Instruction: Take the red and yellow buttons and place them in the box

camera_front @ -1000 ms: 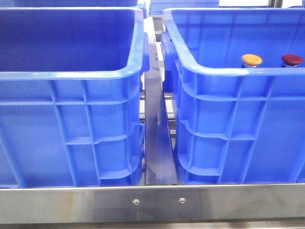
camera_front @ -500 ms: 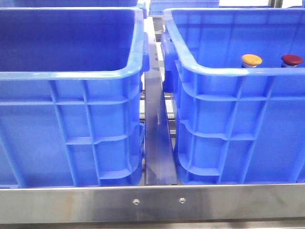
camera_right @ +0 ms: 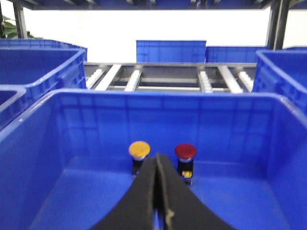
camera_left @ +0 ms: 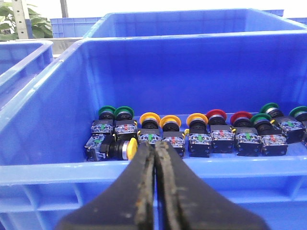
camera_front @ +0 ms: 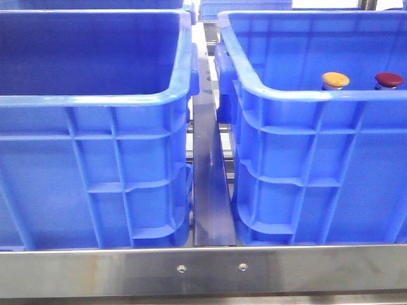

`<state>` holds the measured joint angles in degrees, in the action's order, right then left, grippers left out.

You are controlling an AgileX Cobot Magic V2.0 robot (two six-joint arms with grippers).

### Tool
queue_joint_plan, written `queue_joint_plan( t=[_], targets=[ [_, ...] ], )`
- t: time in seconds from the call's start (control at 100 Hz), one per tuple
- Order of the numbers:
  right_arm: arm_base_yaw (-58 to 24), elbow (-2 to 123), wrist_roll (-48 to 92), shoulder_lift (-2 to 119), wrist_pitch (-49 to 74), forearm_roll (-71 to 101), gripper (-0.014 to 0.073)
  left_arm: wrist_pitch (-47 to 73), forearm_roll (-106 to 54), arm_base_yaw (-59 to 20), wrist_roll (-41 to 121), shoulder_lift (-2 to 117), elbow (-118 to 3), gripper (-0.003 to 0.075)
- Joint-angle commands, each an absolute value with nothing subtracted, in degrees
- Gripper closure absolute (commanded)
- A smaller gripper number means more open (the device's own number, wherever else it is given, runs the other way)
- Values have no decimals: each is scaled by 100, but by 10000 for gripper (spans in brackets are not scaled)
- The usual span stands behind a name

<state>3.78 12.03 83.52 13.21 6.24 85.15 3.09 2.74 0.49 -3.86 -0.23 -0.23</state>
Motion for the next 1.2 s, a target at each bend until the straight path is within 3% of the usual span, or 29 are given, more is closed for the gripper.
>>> queue_joint_plan(
  t=[0.0,0.22,0.37,0.6,1.19],
  targets=[
    [378,1401,6407,1340,694,6554,661,-195,221,15,-443,-225,248,739],
    [378,1361,1612,1078,307,1918,661,-195,221,15,-443,-225,248,739],
    [378,1004,-157,846,-659,95,661,-195,221,15,-443,-225,248,739],
    [378,-80,-470,118,-1645,-54,661,-195,221,15,-443,-225,248,739],
    [378,-53,-470,-209,-916,-322,661,-187,221,15,-443,-225,248,739]
  ],
)
